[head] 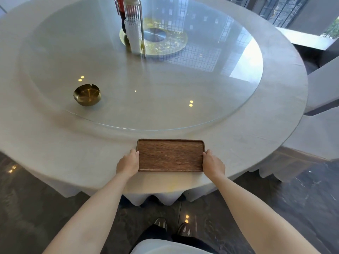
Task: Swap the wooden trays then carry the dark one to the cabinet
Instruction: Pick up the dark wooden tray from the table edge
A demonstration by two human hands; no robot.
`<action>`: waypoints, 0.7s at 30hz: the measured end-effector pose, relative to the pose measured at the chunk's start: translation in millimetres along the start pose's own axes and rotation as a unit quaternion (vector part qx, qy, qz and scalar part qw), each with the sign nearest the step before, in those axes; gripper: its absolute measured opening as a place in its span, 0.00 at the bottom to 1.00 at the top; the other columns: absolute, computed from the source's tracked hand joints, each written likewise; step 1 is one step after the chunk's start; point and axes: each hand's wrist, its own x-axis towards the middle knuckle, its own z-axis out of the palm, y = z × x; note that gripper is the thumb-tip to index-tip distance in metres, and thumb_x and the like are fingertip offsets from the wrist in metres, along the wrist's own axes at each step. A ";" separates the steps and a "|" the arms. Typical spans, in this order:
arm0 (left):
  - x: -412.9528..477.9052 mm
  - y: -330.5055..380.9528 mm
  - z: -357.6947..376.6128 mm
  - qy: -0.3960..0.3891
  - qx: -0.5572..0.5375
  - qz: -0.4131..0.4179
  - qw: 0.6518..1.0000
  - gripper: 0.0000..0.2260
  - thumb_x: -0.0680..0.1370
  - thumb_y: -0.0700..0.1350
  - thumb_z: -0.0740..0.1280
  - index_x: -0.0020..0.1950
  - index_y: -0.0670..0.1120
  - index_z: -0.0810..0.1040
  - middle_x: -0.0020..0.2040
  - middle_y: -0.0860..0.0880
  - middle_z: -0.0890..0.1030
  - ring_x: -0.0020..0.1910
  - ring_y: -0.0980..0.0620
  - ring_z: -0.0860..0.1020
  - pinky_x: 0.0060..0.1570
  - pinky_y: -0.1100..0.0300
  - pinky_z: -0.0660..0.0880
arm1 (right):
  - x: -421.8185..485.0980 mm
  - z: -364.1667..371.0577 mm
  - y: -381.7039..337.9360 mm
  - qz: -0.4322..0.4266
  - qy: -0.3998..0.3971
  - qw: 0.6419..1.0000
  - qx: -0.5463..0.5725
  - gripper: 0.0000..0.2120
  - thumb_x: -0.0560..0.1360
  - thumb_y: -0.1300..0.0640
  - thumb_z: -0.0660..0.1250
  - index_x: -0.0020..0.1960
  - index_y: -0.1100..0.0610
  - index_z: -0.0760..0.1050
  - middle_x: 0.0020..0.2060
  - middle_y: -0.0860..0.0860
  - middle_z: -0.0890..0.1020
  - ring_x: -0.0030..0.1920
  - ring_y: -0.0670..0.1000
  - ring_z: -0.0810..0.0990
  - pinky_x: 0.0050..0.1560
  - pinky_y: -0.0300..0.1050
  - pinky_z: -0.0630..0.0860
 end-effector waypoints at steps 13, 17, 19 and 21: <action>1.4 2.4 -3.2 -0.024 0.051 -0.009 0.998 0.19 0.82 0.50 0.46 0.60 0.39 0.69 0.59 0.36 0.78 0.58 0.36 0.75 0.53 0.51 0.71 | 4.8 -7.2 6.4 -0.021 -0.036 0.998 -0.036 0.12 0.82 0.53 0.45 0.53 0.59 0.63 0.42 0.56 0.78 0.40 0.56 0.73 0.38 0.49 0.69; 3.9 0.6 -2.7 -0.034 0.020 -0.043 0.998 0.21 0.82 0.52 0.46 0.62 0.40 0.69 0.61 0.36 0.77 0.60 0.37 0.75 0.56 0.50 0.71 | 5.7 -6.4 8.6 -0.010 -0.045 0.999 -0.019 0.17 0.82 0.50 0.47 0.60 0.60 0.65 0.51 0.59 0.81 0.49 0.60 0.79 0.41 0.50 0.70; 6.5 -0.5 -2.7 -0.029 -0.022 -0.067 0.997 0.22 0.81 0.54 0.48 0.61 0.39 0.69 0.60 0.36 0.77 0.59 0.37 0.75 0.56 0.50 0.71 | 5.9 -6.4 8.3 0.010 -0.050 0.998 0.025 0.19 0.81 0.49 0.48 0.63 0.61 0.64 0.54 0.60 0.80 0.53 0.61 0.79 0.45 0.51 0.72; 8.9 0.1 -3.3 -0.028 -0.073 -0.091 0.993 0.22 0.80 0.56 0.52 0.60 0.39 0.70 0.60 0.37 0.77 0.59 0.38 0.75 0.57 0.49 0.72 | 7.0 -5.4 7.8 0.027 -0.061 0.995 0.080 0.20 0.81 0.48 0.50 0.64 0.62 0.65 0.57 0.60 0.78 0.56 0.61 0.77 0.51 0.54 0.74</action>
